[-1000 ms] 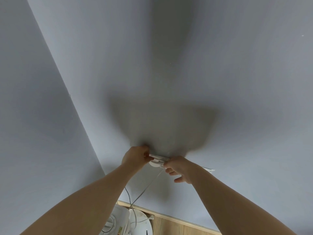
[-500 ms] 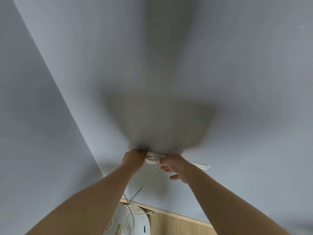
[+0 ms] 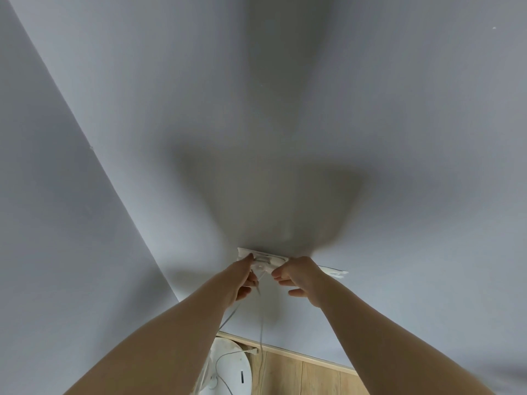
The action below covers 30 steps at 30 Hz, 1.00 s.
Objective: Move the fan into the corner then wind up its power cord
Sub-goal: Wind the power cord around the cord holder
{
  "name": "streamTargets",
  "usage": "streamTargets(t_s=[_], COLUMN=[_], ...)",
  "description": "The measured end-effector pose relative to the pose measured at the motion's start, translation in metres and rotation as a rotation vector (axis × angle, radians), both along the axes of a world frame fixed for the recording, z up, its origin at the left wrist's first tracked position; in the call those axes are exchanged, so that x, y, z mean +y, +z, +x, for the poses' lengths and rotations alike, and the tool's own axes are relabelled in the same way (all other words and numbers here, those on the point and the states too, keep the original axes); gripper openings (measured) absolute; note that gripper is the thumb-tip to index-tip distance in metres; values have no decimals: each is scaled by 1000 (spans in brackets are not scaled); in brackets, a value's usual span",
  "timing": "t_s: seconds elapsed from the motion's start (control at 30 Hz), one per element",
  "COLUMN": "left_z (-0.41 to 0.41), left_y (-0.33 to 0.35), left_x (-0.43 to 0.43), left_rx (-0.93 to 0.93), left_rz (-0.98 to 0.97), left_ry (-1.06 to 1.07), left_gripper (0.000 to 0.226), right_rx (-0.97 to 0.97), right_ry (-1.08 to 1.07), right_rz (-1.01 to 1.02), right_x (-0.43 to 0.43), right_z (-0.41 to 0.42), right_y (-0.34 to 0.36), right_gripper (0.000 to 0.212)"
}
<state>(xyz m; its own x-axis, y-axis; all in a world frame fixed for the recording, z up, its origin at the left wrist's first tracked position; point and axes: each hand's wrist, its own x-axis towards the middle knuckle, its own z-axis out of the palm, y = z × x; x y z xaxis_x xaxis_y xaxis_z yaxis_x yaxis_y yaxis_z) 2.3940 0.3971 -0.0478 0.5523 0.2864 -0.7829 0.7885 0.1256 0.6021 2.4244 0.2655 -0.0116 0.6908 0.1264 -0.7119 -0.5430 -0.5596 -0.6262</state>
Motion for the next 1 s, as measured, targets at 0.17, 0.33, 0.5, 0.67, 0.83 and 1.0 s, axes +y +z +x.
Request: streamTargets(t_s=[0.17,0.33,0.5,0.67,0.83,1.0], left_z=[4,5,7,9,7,10], left_y=[0,2,2,2,2,2], left_x=[-14,-23,-16,-9,-5,-4], left_rx=[-27,-61,-34,-33,-19,-36], left_rz=[-103,-202,-244,-136,-82,-2], left_ry=[185,326,355,250,186,123], left_gripper=[48,49,40,41,38,47], right_rx=[-30,-69,-76,55,130,-70], right_ry=[78,262,351,320,216,306], right_rz=[-51,-130,-196,-192,-236,-452], right_x=[-4,0,-1,-9,-27,-44], right_z=[-4,-17,-14,-19,-18,-12], right_y=[-6,-21,-18,-25,-24,-24], right_gripper=[35,50,35,46,55,57])
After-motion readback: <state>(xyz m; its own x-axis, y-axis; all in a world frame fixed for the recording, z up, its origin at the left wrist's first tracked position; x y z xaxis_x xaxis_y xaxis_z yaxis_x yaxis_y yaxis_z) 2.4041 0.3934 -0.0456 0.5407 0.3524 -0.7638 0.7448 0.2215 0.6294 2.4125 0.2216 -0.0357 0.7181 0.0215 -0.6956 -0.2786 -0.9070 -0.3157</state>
